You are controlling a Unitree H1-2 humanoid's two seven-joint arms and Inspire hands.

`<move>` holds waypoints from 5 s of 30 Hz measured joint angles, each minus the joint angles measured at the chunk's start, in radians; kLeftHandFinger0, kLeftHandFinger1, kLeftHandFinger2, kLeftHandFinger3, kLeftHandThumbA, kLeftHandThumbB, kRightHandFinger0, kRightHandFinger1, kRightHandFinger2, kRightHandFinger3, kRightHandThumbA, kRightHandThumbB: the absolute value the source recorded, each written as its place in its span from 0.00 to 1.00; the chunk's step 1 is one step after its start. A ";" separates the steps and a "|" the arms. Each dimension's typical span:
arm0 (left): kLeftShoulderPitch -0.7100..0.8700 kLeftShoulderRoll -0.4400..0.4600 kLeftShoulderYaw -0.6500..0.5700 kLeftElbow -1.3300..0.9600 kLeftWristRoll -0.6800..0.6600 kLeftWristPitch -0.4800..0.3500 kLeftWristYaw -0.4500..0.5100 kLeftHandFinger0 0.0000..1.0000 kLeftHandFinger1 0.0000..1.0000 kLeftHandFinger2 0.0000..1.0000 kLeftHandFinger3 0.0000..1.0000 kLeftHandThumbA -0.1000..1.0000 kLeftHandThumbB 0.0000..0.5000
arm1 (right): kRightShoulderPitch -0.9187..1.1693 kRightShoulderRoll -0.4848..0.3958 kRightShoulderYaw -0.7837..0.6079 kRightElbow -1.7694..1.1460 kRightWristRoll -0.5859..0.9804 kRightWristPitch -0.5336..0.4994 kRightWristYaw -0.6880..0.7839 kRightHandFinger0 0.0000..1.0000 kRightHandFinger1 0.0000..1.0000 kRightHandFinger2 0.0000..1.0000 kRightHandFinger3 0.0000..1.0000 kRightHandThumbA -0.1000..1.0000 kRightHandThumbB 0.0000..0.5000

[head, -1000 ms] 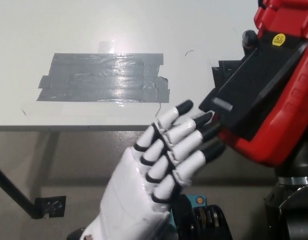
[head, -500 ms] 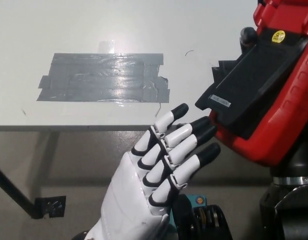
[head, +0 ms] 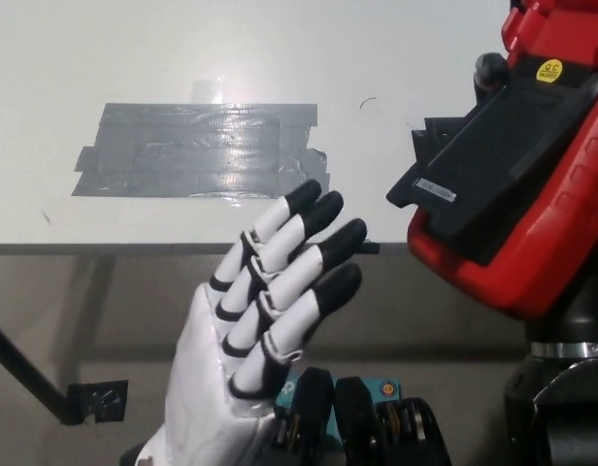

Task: The robot first picks the multimeter with right hand and then unfolds the black stand on the back of it using left hand

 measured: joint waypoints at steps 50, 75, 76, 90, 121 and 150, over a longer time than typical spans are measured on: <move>-0.008 -0.012 0.017 0.056 -0.038 -0.002 -0.002 0.84 0.50 1.00 1.00 0.97 0.91 | 0.068 -0.018 0.168 0.008 -0.137 -0.005 -0.002 0.00 0.17 0.69 0.48 0.00 0.21; 0.082 0.061 0.219 -0.055 -0.040 0.006 -0.039 1.00 1.00 1.00 1.00 1.00 1.00 | 0.016 -0.152 -0.131 0.106 -0.050 -0.027 -0.018 0.00 0.28 0.75 0.67 0.00 0.17; 0.091 0.068 0.221 -0.052 -0.041 0.004 -0.038 1.00 1.00 1.00 1.00 1.00 0.95 | 0.009 -0.162 -0.145 0.122 -0.048 -0.027 -0.018 0.00 0.28 0.74 0.53 0.00 0.17; 0.209 0.100 0.218 0.011 -0.064 0.003 -0.028 1.00 1.00 1.00 1.00 1.00 0.83 | -0.096 -0.351 -0.168 0.626 -0.253 -0.036 0.060 0.00 0.06 0.55 0.68 0.00 0.30; 0.303 0.143 0.179 0.107 0.008 0.003 -0.023 1.00 1.00 1.00 1.00 1.00 0.71 | -0.522 -0.471 0.414 1.951 -0.799 -0.178 0.060 0.00 0.29 0.79 0.85 0.00 0.19; 0.319 0.150 0.194 0.100 0.013 0.002 -0.024 1.00 1.00 1.00 1.00 1.00 0.66 | -0.619 -0.399 0.505 2.196 -1.102 -0.412 0.372 1.00 1.00 1.00 1.00 0.44 0.73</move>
